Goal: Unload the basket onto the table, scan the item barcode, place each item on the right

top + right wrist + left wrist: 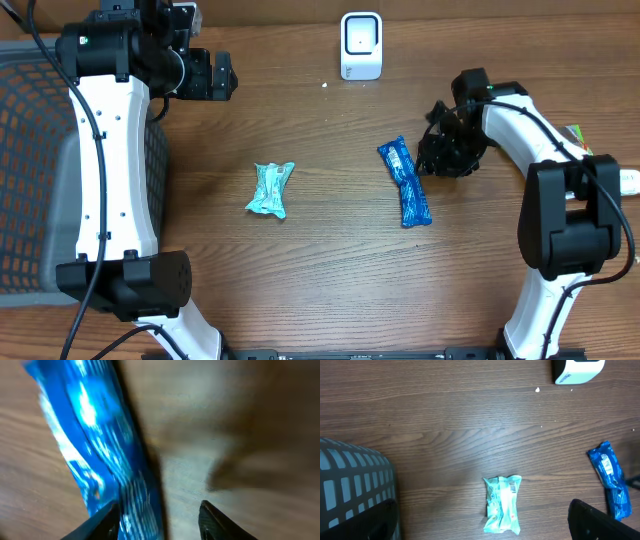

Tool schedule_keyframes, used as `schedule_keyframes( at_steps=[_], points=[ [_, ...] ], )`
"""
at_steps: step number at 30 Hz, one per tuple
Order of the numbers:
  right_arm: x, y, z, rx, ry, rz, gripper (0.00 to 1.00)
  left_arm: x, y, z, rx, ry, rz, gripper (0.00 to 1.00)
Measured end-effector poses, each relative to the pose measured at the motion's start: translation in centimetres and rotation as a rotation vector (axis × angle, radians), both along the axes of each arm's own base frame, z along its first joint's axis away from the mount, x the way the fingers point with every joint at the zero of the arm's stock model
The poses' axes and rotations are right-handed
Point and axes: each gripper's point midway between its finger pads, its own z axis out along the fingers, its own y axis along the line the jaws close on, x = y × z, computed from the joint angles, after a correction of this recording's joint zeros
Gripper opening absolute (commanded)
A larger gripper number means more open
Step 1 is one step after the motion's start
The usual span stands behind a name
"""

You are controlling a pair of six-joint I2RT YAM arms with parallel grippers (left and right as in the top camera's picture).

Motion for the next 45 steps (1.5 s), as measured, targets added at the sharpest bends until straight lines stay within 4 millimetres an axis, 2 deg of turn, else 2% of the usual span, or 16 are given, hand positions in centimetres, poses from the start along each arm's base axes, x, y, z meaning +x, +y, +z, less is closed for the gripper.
schedule_keyframes(
  at_steps=[5, 12, 16, 19, 24, 26, 29, 31, 36, 45],
  points=[
    [-3.4, 1.1, -0.3, 0.021, 0.131, 0.002, 0.48, 0.0, 0.0, 0.0, 0.0, 0.0, 0.0, 0.99],
    [-4.7, 4.4, 0.3, 0.097, 0.16, 0.048, 0.48, 0.0, 0.0, 0.0, 0.0, 0.0, 0.0, 1.0],
    [-5.0, 5.5, 0.4, 0.109, 0.157, 0.073, 0.49, 0.0, 0.0, 0.0, 0.0, 0.0, 0.0, 1.0],
    [-4.5, 5.2, 0.3, 0.114, 0.145, 0.061, 0.52, 0.0, 0.0, 0.0, 0.0, 0.0, 0.0, 1.0],
    [-0.5, 3.1, 0.1, 0.141, 0.013, -0.011, 0.54, 0.0, 0.0, 0.0, 0.0, 0.0, 0.0, 1.0],
    [0.6, 2.3, 0.1, 0.146, -0.021, -0.033, 0.55, 0.0, 0.0, 0.0, 0.0, 0.0, 0.0, 1.0],
    [2.0, 1.7, 0.1, 0.152, -0.071, -0.052, 0.53, 0.0, 0.0, 0.0, 0.0, 0.0, 0.0, 1.0],
    [2.8, 2.0, 0.1, 0.167, -0.111, -0.048, 0.48, 0.0, 0.0, 0.0, 0.0, 0.0, 0.0, 0.99],
    [2.8, 3.4, -0.6, 0.252, -0.137, -0.046, 0.38, 0.0, 0.0, 0.0, 0.0, 0.0, 0.0, 1.0],
    [2.2, 4.2, -1.2, 0.315, -0.122, -0.072, 0.38, 0.0, 0.0, 0.0, 0.0, 0.0, 0.0, 1.0]
  ],
)
